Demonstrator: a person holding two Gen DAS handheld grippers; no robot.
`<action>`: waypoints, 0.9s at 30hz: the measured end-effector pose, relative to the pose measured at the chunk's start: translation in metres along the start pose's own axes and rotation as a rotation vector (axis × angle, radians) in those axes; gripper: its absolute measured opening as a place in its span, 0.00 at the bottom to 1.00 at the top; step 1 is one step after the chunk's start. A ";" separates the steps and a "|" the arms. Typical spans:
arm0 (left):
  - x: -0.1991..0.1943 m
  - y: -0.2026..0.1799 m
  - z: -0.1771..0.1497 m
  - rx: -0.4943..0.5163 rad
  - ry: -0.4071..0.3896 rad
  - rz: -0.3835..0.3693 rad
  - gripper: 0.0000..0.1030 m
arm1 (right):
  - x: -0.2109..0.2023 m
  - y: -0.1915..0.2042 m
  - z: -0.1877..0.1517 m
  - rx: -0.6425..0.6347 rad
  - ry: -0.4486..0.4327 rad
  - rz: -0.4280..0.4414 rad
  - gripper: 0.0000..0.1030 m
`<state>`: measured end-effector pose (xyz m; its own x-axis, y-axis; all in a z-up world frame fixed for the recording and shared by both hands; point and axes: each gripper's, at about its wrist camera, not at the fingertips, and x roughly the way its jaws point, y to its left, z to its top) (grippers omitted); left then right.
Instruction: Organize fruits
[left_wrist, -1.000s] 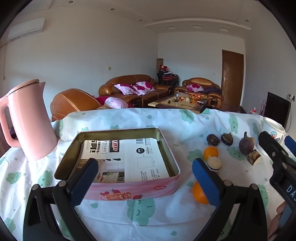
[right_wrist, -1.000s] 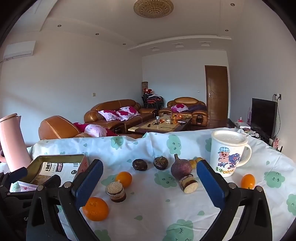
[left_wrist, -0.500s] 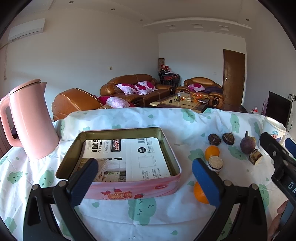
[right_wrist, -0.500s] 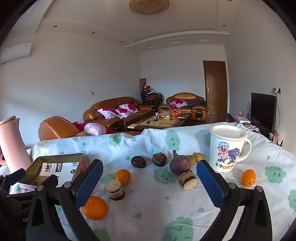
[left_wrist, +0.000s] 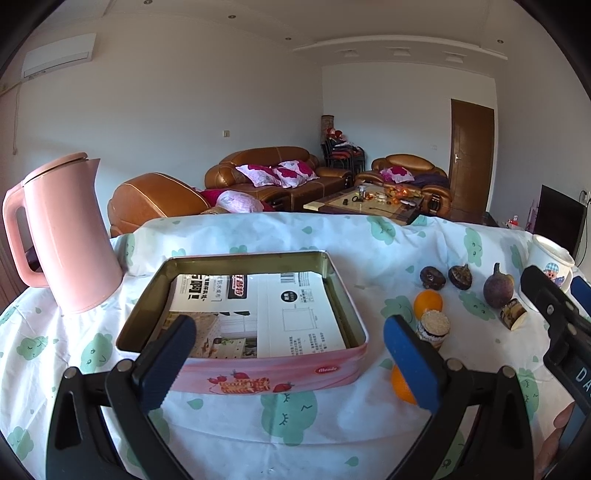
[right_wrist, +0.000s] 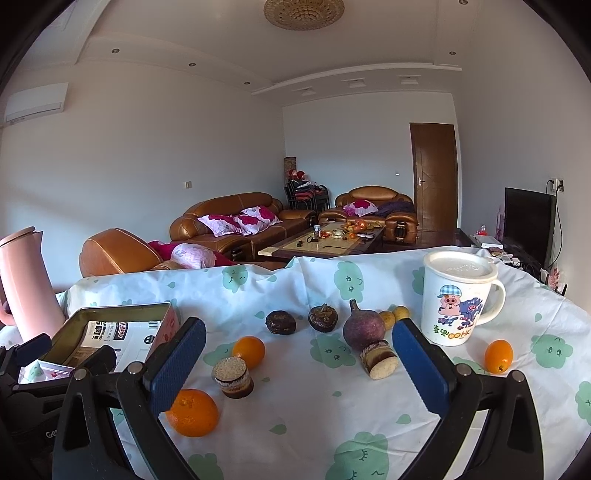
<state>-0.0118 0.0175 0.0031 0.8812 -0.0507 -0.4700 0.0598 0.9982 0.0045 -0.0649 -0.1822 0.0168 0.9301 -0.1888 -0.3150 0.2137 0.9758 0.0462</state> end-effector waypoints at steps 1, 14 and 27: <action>0.000 0.000 0.000 0.000 -0.001 0.000 1.00 | 0.000 0.000 0.000 0.000 0.000 0.000 0.99; 0.001 0.000 -0.001 -0.002 0.004 0.002 1.00 | 0.000 0.001 0.000 0.000 0.002 0.001 0.99; 0.003 -0.001 -0.003 -0.009 0.019 0.001 1.00 | 0.001 0.000 0.000 0.000 0.010 0.003 0.99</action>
<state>-0.0104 0.0168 -0.0006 0.8721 -0.0493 -0.4868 0.0546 0.9985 -0.0034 -0.0645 -0.1822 0.0165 0.9278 -0.1843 -0.3243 0.2104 0.9765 0.0473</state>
